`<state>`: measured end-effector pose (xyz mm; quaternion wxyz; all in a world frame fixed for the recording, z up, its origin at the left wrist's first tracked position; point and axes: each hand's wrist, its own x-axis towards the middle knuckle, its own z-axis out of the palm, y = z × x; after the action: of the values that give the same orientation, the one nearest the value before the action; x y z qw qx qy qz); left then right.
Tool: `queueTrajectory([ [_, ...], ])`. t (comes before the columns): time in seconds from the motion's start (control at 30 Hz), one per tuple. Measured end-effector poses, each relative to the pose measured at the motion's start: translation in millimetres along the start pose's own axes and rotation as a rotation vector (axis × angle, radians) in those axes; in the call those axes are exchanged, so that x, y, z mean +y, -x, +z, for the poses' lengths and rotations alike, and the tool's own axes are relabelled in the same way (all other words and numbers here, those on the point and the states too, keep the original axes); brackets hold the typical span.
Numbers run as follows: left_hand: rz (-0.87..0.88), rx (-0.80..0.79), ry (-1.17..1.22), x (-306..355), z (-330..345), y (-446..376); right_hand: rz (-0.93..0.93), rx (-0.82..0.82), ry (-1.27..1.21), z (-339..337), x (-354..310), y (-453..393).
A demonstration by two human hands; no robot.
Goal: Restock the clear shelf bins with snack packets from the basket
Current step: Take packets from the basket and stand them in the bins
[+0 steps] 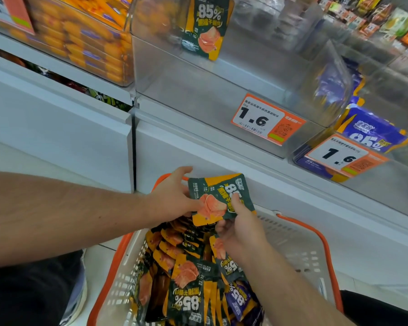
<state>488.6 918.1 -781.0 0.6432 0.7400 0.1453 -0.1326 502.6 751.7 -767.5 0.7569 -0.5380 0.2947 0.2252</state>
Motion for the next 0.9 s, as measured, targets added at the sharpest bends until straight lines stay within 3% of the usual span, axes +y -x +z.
queueTrajectory([
  [0.1,0.125,0.031,-0.075,6,2,5,0.079,-0.002,-0.097,-2,0,0],
  [0.3,0.123,0.024,-0.216,3,2,4,0.095,0.001,-0.169,-6,-2,-4],
  [0.47,0.191,0.061,-0.467,1,-2,-5,0.124,-0.029,-0.160,-3,2,0],
  [0.9,0.147,0.121,-0.446,1,-4,-6,0.166,-0.038,-0.101,-1,11,-1],
])
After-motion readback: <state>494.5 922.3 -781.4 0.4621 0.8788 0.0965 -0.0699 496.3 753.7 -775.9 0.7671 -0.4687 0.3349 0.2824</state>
